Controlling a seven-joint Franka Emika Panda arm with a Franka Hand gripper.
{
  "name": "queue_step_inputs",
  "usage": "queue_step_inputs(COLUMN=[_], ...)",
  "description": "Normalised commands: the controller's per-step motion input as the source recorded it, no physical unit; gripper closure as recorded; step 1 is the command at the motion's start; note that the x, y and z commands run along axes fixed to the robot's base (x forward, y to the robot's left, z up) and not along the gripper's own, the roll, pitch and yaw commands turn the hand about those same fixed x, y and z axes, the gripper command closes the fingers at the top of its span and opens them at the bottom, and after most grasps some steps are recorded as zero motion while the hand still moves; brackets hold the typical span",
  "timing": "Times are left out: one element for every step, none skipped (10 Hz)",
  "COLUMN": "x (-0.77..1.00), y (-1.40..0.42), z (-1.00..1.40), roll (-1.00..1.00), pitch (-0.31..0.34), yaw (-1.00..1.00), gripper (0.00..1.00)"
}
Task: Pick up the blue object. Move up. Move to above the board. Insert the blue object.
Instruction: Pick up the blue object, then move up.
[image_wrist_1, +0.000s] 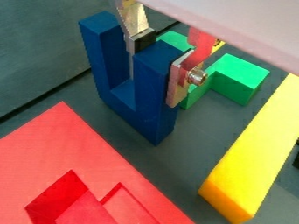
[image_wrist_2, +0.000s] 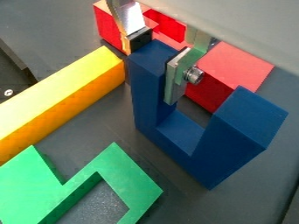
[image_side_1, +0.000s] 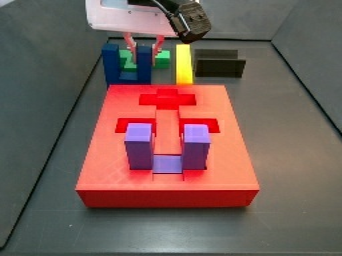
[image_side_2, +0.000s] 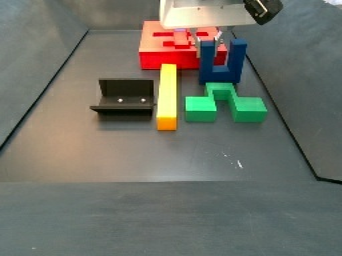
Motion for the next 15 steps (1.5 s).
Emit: queue_step_inputs(x=[0.00,0.00,0.00,0.00,0.00,0.00,0.00,0.00,0.00,0.00,0.00,0.00,0.00,0.00,0.00], y=[0.00,0.00,0.00,0.00,0.00,0.00,0.00,0.00,0.00,0.00,0.00,0.00,0.00,0.00,0.00], z=[0.00,0.00,0.00,0.00,0.00,0.00,0.00,0.00,0.00,0.00,0.00,0.00,0.00,0.00,0.83], roll=[0.00,0.00,0.00,0.00,0.00,0.00,0.00,0.00,0.00,0.00,0.00,0.00,0.00,0.00,0.00], pitch=[0.000,0.000,0.000,0.000,0.000,0.000,0.000,0.000,0.000,0.000,0.000,0.000,0.000,0.000,0.000], yaw=[0.00,0.00,0.00,0.00,0.00,0.00,0.00,0.00,0.00,0.00,0.00,0.00,0.00,0.00,0.00], gripper=[1.00,1.00,1.00,1.00,1.00,1.00,1.00,1.00,1.00,1.00,1.00,1.00,1.00,1.00,1.00])
